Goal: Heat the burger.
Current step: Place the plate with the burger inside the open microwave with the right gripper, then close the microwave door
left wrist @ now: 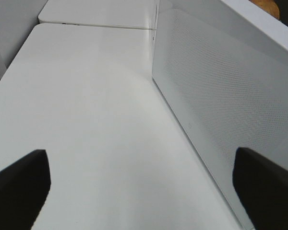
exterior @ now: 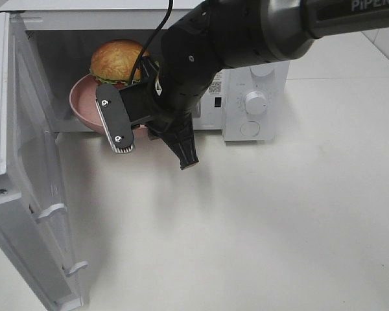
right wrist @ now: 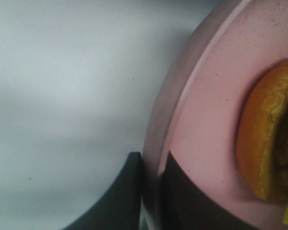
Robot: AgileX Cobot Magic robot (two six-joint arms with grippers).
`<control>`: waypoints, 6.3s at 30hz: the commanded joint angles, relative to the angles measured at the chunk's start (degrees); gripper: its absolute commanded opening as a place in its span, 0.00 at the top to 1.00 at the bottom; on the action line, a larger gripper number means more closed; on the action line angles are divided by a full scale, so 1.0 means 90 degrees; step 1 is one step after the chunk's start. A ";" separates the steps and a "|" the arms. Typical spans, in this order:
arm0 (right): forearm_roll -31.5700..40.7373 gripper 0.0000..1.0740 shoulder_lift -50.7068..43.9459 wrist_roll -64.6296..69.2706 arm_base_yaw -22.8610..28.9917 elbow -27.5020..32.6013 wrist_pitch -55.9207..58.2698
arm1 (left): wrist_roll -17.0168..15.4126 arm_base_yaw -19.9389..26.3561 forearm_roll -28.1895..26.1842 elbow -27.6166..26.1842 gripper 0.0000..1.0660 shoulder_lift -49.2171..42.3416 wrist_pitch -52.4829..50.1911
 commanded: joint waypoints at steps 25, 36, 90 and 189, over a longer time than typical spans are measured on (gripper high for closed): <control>-0.0388 1.00 0.1413 0.0395 -0.0159 -0.2222 -0.0013 | -0.0013 -0.0013 -0.0006 0.0000 0.08 -0.0134 -0.0025; -0.0662 1.00 0.1738 0.0668 -0.0318 -0.2744 -0.0006 | -0.0013 -0.0013 -0.0006 0.0000 0.08 -0.0134 -0.0025; -0.0503 0.56 0.2101 0.1394 -0.0369 -0.3081 0.0312 | -0.0013 -0.0013 0.0095 0.0000 0.08 -0.0134 -0.0025; -0.0484 0.29 -0.6538 0.8002 0.0159 0.4354 0.3552 | -0.0013 -0.0013 0.0095 0.0000 0.08 -0.0134 -0.0025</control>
